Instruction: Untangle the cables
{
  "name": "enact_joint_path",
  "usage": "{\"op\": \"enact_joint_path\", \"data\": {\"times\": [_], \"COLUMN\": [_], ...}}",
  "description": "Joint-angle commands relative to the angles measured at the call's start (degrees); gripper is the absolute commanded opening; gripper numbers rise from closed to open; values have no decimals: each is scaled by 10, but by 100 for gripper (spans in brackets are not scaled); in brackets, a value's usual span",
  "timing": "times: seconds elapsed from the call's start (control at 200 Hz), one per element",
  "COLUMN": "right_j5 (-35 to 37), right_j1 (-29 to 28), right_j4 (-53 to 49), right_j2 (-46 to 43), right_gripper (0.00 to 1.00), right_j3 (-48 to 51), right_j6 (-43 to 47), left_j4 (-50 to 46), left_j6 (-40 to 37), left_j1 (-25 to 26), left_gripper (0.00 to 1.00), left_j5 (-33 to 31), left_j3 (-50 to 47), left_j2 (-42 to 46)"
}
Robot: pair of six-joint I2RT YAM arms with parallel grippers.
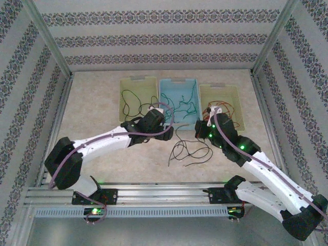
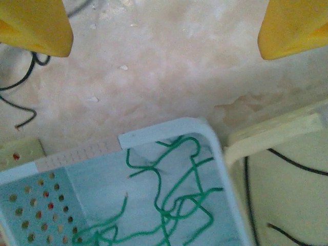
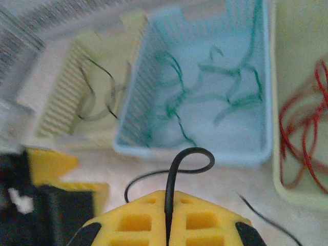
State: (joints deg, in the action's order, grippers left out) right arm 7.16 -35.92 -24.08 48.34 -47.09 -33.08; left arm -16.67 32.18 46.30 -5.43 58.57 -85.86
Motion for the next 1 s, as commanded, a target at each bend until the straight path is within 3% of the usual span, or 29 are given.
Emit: {"op": "enact_joint_path", "data": {"times": [0.0,0.275,0.585,0.77,0.995], "right_j5": [31,18,-22,-53,-126], "right_j1": [-15,-40,-39,-34,-21], "right_j4": [8,69,88,86,54], "right_j2": [16,117,342,488,680], "right_gripper": [0,0,0,0,3], "right_j3": [-72,-213,-403,-515,-654], "right_j6": [51,125,157,159,118], "left_j4": [62,72,-125,-168,-144], "left_j6": [43,95,238,275,255], "left_j1": [1,-5,-12,-18,-23], "left_gripper": [93,93,93,93,93], "left_j5": [-56,-154,-343,-359,-340], "left_j3": [-35,-111,-110,-120,-122], "left_j2": [51,156,235,258,253]}}
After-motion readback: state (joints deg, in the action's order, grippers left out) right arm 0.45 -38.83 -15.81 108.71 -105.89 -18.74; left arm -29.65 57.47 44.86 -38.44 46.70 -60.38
